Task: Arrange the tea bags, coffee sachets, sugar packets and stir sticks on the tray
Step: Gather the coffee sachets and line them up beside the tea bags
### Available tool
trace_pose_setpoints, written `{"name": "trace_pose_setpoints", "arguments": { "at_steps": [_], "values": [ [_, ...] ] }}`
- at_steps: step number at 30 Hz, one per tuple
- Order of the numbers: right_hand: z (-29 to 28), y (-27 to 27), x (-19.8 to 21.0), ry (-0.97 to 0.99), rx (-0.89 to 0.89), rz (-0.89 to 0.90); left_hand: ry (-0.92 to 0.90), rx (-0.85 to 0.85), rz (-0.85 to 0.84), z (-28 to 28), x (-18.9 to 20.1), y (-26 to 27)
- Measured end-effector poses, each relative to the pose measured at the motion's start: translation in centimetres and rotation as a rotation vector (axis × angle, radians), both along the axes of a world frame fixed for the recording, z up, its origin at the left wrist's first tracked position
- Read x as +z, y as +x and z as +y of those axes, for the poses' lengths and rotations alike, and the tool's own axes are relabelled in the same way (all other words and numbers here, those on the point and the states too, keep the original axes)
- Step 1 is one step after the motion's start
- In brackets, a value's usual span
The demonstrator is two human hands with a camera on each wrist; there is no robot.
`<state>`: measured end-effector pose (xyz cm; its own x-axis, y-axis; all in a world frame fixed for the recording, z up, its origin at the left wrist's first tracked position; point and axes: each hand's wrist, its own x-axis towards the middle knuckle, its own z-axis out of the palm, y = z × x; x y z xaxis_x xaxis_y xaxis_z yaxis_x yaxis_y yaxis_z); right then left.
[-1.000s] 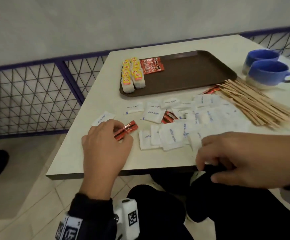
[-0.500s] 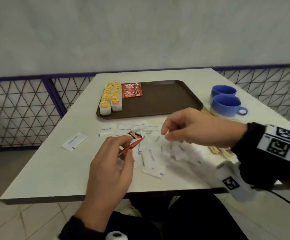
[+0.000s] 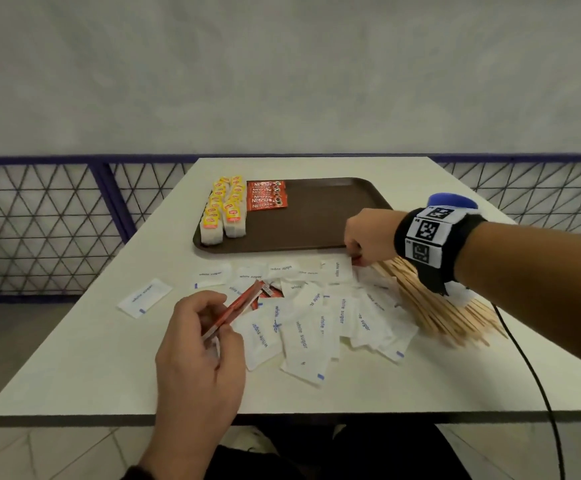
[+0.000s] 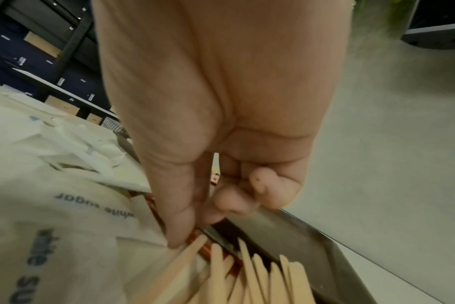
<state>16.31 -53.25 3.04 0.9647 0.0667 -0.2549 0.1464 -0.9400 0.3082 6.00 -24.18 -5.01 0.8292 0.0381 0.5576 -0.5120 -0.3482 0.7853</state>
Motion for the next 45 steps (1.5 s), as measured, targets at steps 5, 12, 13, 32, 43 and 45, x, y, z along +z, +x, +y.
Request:
{"name": "trace_pose_setpoints", "arguments": {
  "at_steps": [5,12,13,32,43,45],
  "values": [
    [0.1,0.1,-0.3,0.016,0.03,-0.045,-0.018,-0.021,0.065,0.0,0.0,0.2],
    [1.4,-2.7,3.3,0.504,-0.073,-0.287,-0.146,-0.136,0.167,0.7,0.6,0.2],
    [2.2,-3.5,4.0,0.611,-0.088,-0.273,-0.152,-0.156,0.19,0.7,0.7,0.1],
    [12.8,-9.8,4.4,1.261,-0.237,0.237,-0.156,-0.23,-0.006,1.5,-0.1,1.0],
    [12.3,-9.9,2.5,0.937,-0.001,0.186,-0.363,-0.423,0.254,2.0,0.8,0.5],
    [12.4,-10.1,2.2,0.832,0.076,0.166,-0.372,-0.402,0.315,1.9,1.0,0.8]
  ]
}}
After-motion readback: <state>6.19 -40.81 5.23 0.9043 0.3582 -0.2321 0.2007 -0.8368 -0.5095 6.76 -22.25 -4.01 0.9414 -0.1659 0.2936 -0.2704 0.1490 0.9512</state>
